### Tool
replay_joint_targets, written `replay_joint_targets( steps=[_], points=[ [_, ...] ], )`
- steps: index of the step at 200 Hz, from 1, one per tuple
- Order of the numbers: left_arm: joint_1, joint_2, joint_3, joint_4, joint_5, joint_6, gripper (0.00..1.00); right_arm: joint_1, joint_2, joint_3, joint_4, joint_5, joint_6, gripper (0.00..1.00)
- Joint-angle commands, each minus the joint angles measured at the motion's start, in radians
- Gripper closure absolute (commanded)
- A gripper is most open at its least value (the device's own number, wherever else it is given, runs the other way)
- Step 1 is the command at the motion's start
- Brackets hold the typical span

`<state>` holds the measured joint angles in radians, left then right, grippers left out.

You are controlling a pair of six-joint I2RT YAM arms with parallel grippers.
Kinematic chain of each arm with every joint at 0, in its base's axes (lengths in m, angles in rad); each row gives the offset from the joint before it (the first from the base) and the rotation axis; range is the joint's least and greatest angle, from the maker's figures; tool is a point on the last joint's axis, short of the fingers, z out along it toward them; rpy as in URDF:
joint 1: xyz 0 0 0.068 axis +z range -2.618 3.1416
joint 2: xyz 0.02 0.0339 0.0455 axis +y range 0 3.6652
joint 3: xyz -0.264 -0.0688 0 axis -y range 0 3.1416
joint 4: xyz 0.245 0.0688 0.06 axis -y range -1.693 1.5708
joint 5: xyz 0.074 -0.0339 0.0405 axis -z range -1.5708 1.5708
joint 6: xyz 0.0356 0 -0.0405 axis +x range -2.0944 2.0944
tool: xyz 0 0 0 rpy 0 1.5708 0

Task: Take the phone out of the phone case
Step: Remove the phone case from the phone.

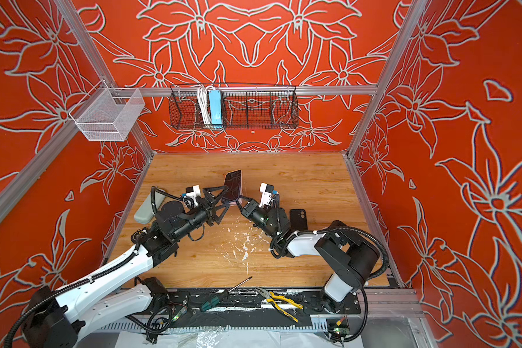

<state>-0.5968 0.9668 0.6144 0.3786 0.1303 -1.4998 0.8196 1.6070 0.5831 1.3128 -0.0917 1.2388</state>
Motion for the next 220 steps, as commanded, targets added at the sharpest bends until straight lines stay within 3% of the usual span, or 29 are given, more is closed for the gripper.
replay_joint_targets(
  steps=[1, 125, 192, 220],
  points=[
    [-0.005, 0.012, 0.005, 0.032, -0.032, 0.017, 0.01, 0.015, -0.042, 0.000, 0.098, -0.003, -0.001, 0.99],
    [-0.002, 0.036, 0.009, 0.004, -0.122, 0.104, 0.37, 0.034, -0.047, -0.007, 0.098, -0.007, -0.012, 1.00],
    [0.001, 0.029, 0.003, 0.003, -0.152, 0.108, 0.35, 0.039, -0.049, -0.005, 0.098, -0.009, -0.018, 1.00],
    [0.003, 0.032, 0.002, 0.009, -0.151, 0.112, 0.39, 0.041, -0.050, 0.000, 0.098, -0.013, -0.018, 1.00]
  ],
)
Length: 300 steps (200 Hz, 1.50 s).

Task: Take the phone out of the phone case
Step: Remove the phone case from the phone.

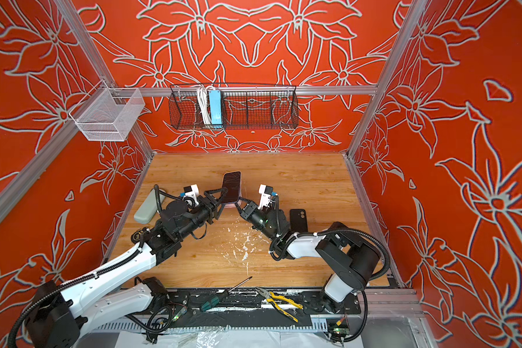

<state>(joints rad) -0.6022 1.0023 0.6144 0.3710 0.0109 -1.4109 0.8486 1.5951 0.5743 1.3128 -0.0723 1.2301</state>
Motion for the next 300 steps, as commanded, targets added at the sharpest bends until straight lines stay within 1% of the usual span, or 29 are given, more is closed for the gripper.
replay_joint_targets(
  steps=[1, 25, 53, 91, 137, 172, 216, 293, 295, 300],
  points=[
    [0.008, -0.003, 0.002, 0.017, -0.031, 0.023, 0.40, 0.012, -0.037, 0.009, 0.098, -0.032, -0.009, 1.00],
    [0.010, 0.006, 0.008, 0.016, -0.029, 0.033, 0.48, 0.013, -0.035, 0.008, 0.098, -0.034, -0.008, 1.00],
    [0.015, 0.029, 0.017, 0.030, -0.014, 0.035, 0.63, 0.016, -0.031, 0.011, 0.098, -0.039, -0.007, 1.00],
    [0.016, 0.056, 0.042, 0.032, 0.007, 0.051, 0.78, 0.019, -0.029, 0.010, 0.098, -0.034, -0.010, 1.00],
    [0.017, 0.055, 0.060, 0.029, 0.024, 0.068, 1.00, 0.018, -0.012, 0.002, 0.096, -0.019, -0.020, 1.00],
    [0.018, 0.049, 0.076, 0.032, 0.047, 0.057, 1.00, 0.018, 0.018, -0.007, 0.092, 0.002, -0.038, 1.00],
    [0.014, 0.052, 0.093, 0.059, 0.105, 0.006, 1.00, 0.018, 0.040, -0.007, 0.049, 0.027, -0.093, 1.00],
    [-0.010, -0.008, 0.104, 0.046, 0.115, -0.014, 1.00, 0.018, 0.009, 0.013, -0.127, 0.078, -0.206, 1.00],
    [-0.011, -0.033, 0.106, 0.045, 0.115, -0.014, 1.00, 0.018, 0.009, 0.014, -0.129, 0.078, -0.207, 1.00],
    [-0.014, -0.045, 0.105, 0.041, 0.113, -0.014, 1.00, 0.018, 0.012, 0.016, -0.134, 0.082, -0.209, 1.00]
  ],
)
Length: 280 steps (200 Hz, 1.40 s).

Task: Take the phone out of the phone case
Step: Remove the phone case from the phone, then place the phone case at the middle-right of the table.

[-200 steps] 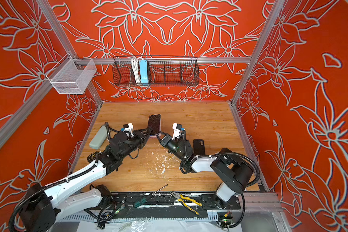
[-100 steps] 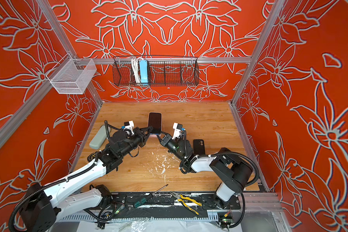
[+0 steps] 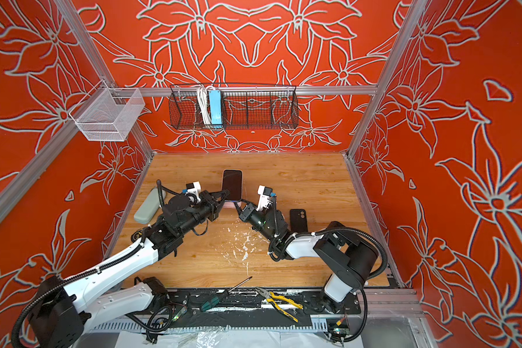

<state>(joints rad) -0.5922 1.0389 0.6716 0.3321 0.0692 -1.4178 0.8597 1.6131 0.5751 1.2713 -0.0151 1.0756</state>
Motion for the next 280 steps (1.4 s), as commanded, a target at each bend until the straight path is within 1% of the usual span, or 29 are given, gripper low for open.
replay_joint_targets(
  steps=[1, 32, 62, 96, 115, 153, 188, 217, 249, 280],
  points=[
    [-0.024, -0.083, 0.049, 0.079, 0.055, -0.008, 1.00, 0.007, -0.005, 0.015, -0.093, 0.026, -0.056, 1.00],
    [-0.042, -0.112, 0.031, 0.076, 0.046, -0.021, 1.00, 0.000, 0.023, 0.030, -0.090, 0.032, -0.060, 1.00],
    [-0.064, -0.145, -0.007, 0.073, 0.022, -0.021, 1.00, -0.012, 0.025, 0.054, -0.126, 0.030, -0.080, 1.00],
    [-0.074, -0.230, -0.073, 0.064, -0.029, -0.008, 1.00, -0.018, -0.036, 0.104, -0.291, 0.016, -0.153, 1.00],
    [-0.074, -0.292, -0.093, 0.038, -0.054, 0.036, 1.00, -0.032, -0.084, 0.115, -0.392, 0.005, -0.184, 1.00],
    [-0.074, -0.410, -0.109, -0.054, -0.102, 0.118, 1.00, -0.108, -0.179, 0.100, -0.558, -0.053, -0.207, 1.00],
    [-0.072, -0.482, -0.163, -0.058, -0.151, 0.137, 1.00, -0.188, -0.304, 0.059, -0.723, -0.082, -0.242, 1.00],
    [-0.067, -0.488, -0.178, -0.057, -0.183, 0.166, 1.00, -0.267, -0.457, 0.027, -0.928, -0.102, -0.272, 1.00],
    [-0.033, -0.453, -0.169, -0.056, -0.146, 0.175, 1.00, -0.377, -0.646, -0.005, -1.153, -0.143, -0.293, 1.00],
    [0.037, -0.420, -0.190, -0.029, -0.069, 0.146, 1.00, -0.515, -0.798, -0.010, -1.378, -0.207, -0.351, 1.00]
  ],
)
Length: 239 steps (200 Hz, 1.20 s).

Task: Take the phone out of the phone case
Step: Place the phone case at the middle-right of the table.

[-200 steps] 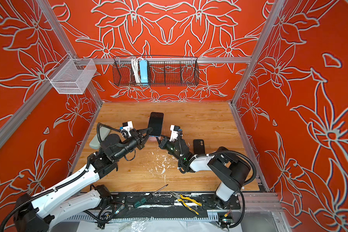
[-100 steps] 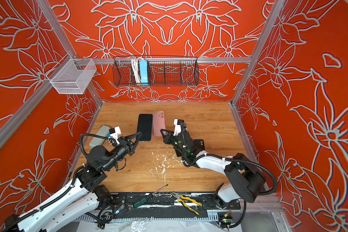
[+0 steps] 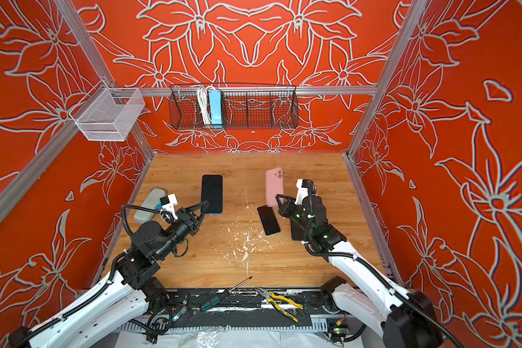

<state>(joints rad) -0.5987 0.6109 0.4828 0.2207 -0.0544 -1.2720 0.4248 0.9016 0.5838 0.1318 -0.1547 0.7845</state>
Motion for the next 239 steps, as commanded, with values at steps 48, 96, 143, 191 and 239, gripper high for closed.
replay_joint_targets(
  steps=[48, 96, 143, 191, 239],
  points=[
    [0.145, 0.038, -0.039, 0.101, 0.144, -0.018, 1.00, -0.320, -0.201, -0.032, -0.458, -0.217, -0.151, 1.00],
    [0.194, 0.094, -0.050, 0.147, 0.213, -0.011, 1.00, -0.525, -0.217, 0.005, -0.636, -0.314, -0.288, 1.00],
    [0.257, 0.155, -0.069, 0.215, 0.297, -0.019, 1.00, -0.587, -0.139, -0.020, -0.640, -0.287, -0.367, 1.00],
    [0.304, 0.222, -0.058, 0.257, 0.366, -0.021, 1.00, -0.651, -0.102, -0.045, -0.627, -0.275, -0.432, 1.00],
    [0.321, 0.291, -0.066, 0.362, 0.416, -0.037, 1.00, -0.696, -0.011, -0.059, -0.595, -0.281, -0.455, 1.00]
  ],
)
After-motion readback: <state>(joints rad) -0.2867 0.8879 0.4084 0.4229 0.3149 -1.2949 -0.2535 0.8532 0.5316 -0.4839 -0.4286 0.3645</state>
